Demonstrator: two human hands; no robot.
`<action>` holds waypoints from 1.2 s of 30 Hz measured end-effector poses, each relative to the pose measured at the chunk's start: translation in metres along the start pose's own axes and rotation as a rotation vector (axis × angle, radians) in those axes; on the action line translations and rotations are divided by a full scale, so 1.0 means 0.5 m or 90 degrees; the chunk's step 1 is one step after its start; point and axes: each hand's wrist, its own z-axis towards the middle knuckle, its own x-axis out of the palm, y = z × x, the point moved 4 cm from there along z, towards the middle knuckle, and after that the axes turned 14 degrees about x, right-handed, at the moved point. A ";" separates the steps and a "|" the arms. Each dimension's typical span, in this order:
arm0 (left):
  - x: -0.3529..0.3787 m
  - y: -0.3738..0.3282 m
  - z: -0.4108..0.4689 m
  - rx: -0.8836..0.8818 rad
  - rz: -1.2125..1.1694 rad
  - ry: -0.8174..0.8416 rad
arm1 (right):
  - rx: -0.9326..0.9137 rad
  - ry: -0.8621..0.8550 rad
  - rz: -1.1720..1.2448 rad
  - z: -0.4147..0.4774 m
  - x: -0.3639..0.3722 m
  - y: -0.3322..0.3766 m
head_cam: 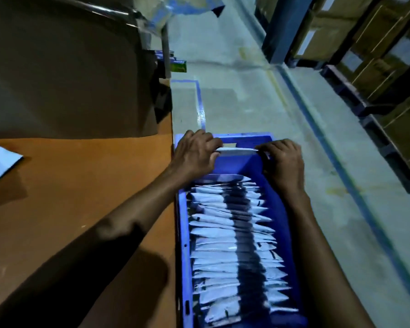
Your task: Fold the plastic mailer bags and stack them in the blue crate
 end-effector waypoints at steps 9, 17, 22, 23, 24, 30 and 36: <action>0.251 0.010 -0.009 -0.179 0.034 0.443 | 0.122 0.306 -0.090 -0.045 0.268 -0.102; 0.315 0.056 -0.033 -0.266 -0.100 0.514 | 0.064 0.393 0.016 -0.085 0.330 -0.149; 0.331 0.037 -0.030 -0.216 -0.054 0.556 | 0.073 0.473 -0.051 -0.069 0.343 -0.138; 0.333 0.036 -0.030 -0.219 -0.057 0.562 | 0.080 0.491 -0.062 -0.068 0.348 -0.139; 0.335 0.035 -0.030 -0.226 -0.065 0.564 | 0.096 0.511 -0.058 -0.066 0.352 -0.141; 0.332 0.047 -0.020 -0.278 -0.124 0.547 | 0.084 0.478 -0.157 -0.059 0.329 -0.136; 0.341 0.032 -0.035 -0.319 -0.193 0.608 | 0.117 0.488 -0.104 -0.099 0.340 -0.134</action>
